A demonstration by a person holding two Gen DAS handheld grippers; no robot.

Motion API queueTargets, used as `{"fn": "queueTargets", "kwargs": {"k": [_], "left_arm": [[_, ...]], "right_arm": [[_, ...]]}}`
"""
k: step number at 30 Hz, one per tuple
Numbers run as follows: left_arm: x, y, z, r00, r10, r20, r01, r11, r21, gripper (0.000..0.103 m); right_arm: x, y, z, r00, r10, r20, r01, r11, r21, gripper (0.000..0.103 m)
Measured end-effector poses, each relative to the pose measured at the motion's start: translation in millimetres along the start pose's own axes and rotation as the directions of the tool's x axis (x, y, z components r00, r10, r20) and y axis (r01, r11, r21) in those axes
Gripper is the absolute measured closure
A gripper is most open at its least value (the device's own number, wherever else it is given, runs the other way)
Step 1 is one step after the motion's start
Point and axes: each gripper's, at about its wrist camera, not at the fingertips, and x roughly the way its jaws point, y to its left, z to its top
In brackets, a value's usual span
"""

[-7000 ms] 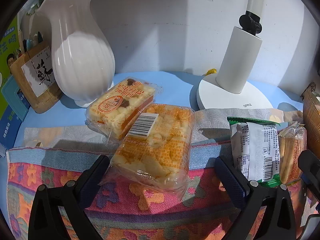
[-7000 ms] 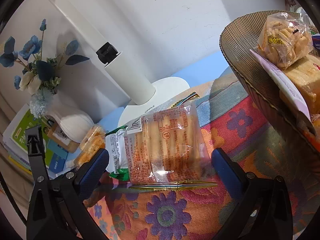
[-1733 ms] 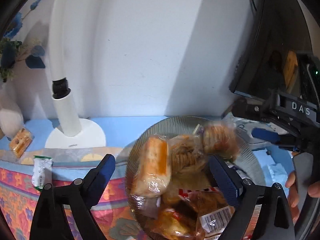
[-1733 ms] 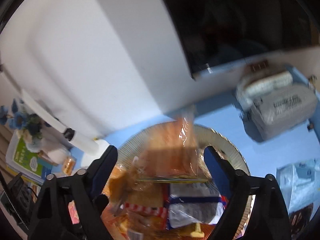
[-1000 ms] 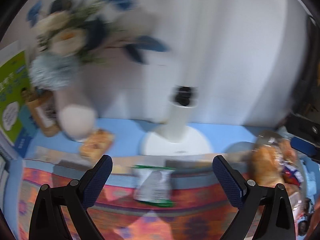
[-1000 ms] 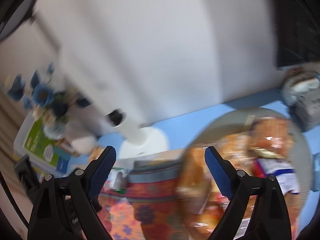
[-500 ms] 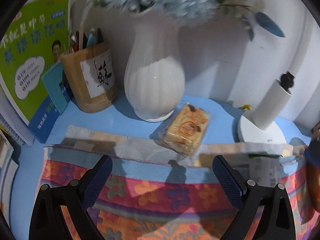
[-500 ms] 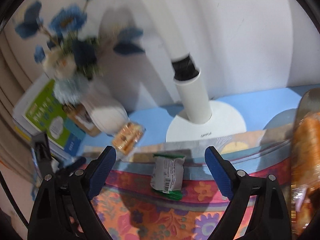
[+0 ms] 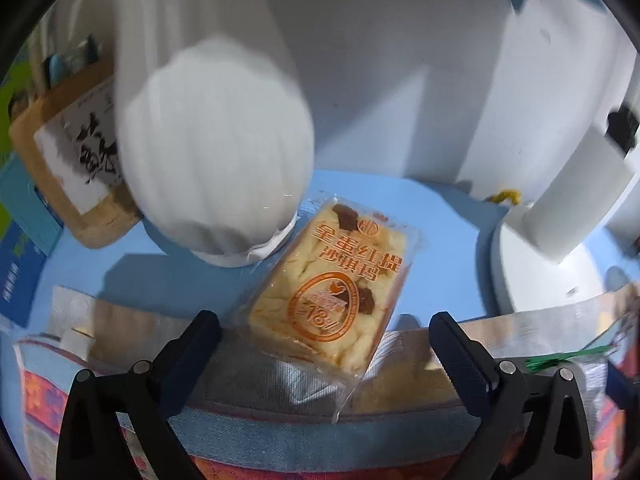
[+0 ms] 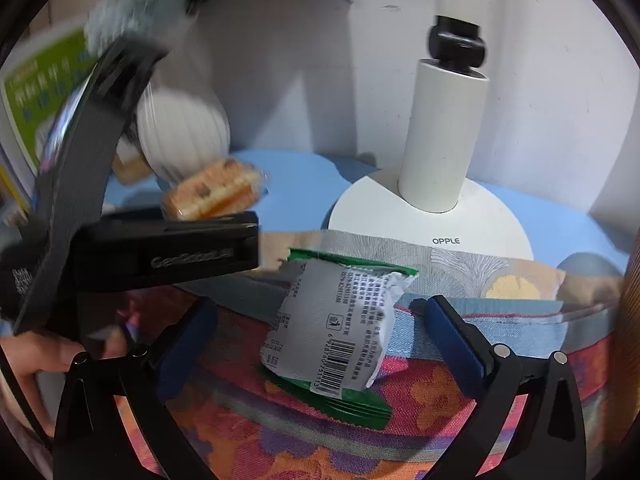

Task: Organize snacks
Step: 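Move both tools back to the last cake pack and green-edged wrapper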

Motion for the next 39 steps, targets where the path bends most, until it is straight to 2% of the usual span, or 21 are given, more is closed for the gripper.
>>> {"fn": "queueTargets", "kwargs": {"k": [1,4,39], "left_arm": [[1,-5,0,1.000,0.015,0.001,-0.015,1.000,0.020,0.000],[2,-4,0,1.000,-0.004,0.001,0.004,1.000,0.008,0.000],[2,-6,0,1.000,0.003,0.000,-0.003,1.000,0.014,0.000]], "right_arm": [[1,2,0,1.000,-0.019,-0.007,0.019,1.000,-0.015,0.000],[6,15,-3,0.993,-0.110,-0.033,0.106,0.990,-0.094,0.000],[11,17,-1,0.994,-0.107,-0.035,0.103,0.990,-0.095,0.000]]}}
